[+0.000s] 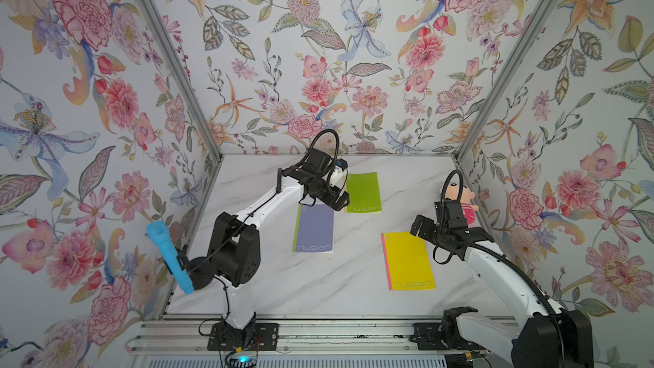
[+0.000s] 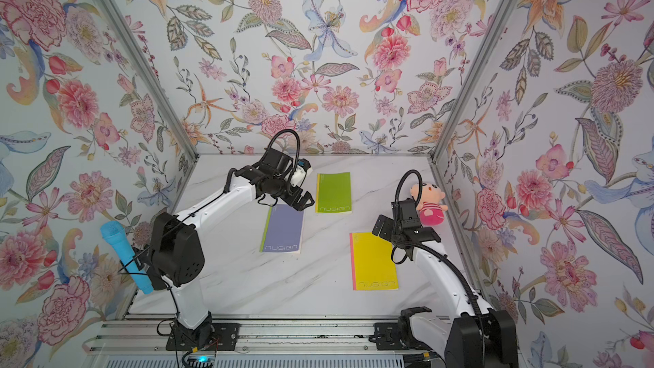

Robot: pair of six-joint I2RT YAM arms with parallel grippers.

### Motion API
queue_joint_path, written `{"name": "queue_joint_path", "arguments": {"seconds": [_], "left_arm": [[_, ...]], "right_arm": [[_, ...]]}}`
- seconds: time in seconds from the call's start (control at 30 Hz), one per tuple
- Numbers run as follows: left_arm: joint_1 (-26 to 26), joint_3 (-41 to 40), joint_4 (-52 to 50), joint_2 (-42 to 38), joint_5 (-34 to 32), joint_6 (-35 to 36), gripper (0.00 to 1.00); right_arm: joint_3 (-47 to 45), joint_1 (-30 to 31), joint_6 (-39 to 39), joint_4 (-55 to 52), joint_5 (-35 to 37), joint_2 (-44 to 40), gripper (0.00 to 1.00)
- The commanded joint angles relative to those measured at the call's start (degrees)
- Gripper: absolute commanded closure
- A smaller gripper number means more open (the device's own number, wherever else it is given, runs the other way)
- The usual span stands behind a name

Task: Close the notebook
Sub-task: Reset both arms

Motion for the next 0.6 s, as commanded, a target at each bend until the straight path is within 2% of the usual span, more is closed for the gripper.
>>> {"name": "queue_joint_path", "arguments": {"seconds": [0.0,0.13,0.2,0.37,0.57], "left_arm": [[4.4,-8.4,13.5,-6.2,-11.1,-0.6,0.0],[12.7,-22.2,27.9,-13.8,-15.8,-2.4,0.0],[16.5,-29.7,36.2,-18.5,-18.5,-2.6,0.0],[24.8,-45.9,54.6,-25.7,-22.8,-2.0,0.0],[33.0,-56.9,67.5,-26.7,-20.1,-2.6,0.0]], "right_arm": [[3.9,0.2,-5.5,-0.2,3.4,1.2,0.0],[3.3,-1.1,-8.8,5.8,9.0,0.5,0.0],[1.4,-2.1,-11.0,10.0,9.4,0.1,0.0],[-9.5,-0.5,-22.1,30.3,15.4,-4.0,0.0],[-17.1,-6.3,-27.5,42.9,7.5,-3.0,0.0]]}}
